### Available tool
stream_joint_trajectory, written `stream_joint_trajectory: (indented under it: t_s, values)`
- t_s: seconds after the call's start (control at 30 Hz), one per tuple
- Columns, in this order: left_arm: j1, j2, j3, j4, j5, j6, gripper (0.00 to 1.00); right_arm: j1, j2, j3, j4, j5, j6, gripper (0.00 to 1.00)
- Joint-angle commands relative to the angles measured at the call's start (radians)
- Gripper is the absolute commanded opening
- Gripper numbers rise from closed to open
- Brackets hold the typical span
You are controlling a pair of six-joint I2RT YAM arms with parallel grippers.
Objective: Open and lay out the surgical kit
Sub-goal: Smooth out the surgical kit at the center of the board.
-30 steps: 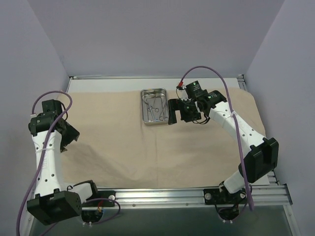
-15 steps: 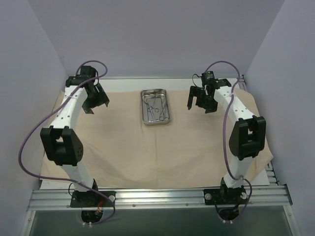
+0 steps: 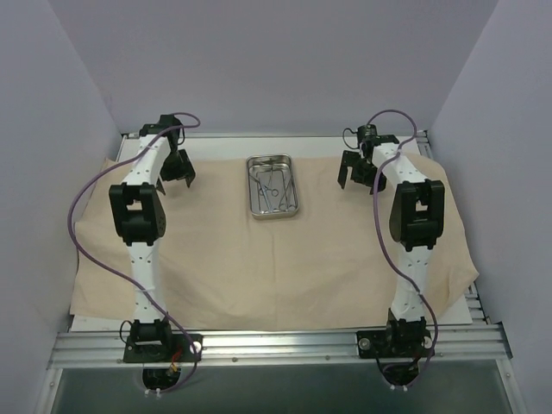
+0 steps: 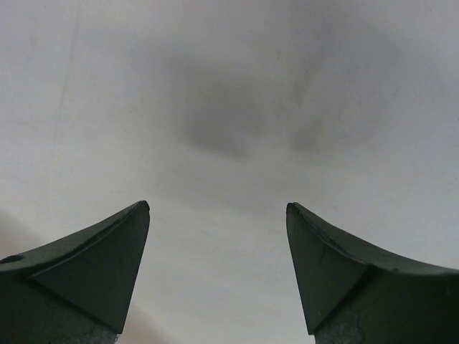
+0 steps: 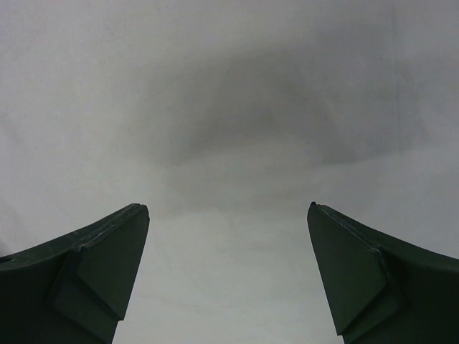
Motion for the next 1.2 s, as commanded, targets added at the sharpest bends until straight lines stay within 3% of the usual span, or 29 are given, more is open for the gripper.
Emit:
stream_joint_trajectory:
  t_s: [0.0,0.27,0.6,0.77,0.83,1.0,1.17]
  values:
    - [0.005,0.073,0.108,-0.056,0.003,0.029,0.86,0.003,0.073,0.067,-0.008,0.013,0.001,1.00]
    - [0.007,0.252,0.268,-0.085,0.056,0.050,0.81,-0.009,0.211,0.122,0.009,0.027,0.032,1.00]
    - [0.028,0.462,0.501,0.033,0.306,0.006,0.77,-0.055,0.338,0.219,-0.015,0.010,0.058,1.00]
    - [0.026,0.533,0.558,0.099,0.410,-0.034,0.77,-0.075,0.457,0.358,-0.067,-0.038,0.058,1.00]
    - [0.074,0.554,0.573,0.136,0.437,-0.057,0.76,-0.078,0.490,0.433,-0.089,-0.061,0.058,1.00]
    - [0.100,0.530,0.568,0.179,0.474,-0.069,0.77,-0.084,0.525,0.510,-0.092,-0.085,0.062,1.00]
    - [0.117,0.371,0.498,0.196,0.437,-0.082,0.80,-0.084,0.464,0.536,-0.086,-0.101,0.042,1.00]
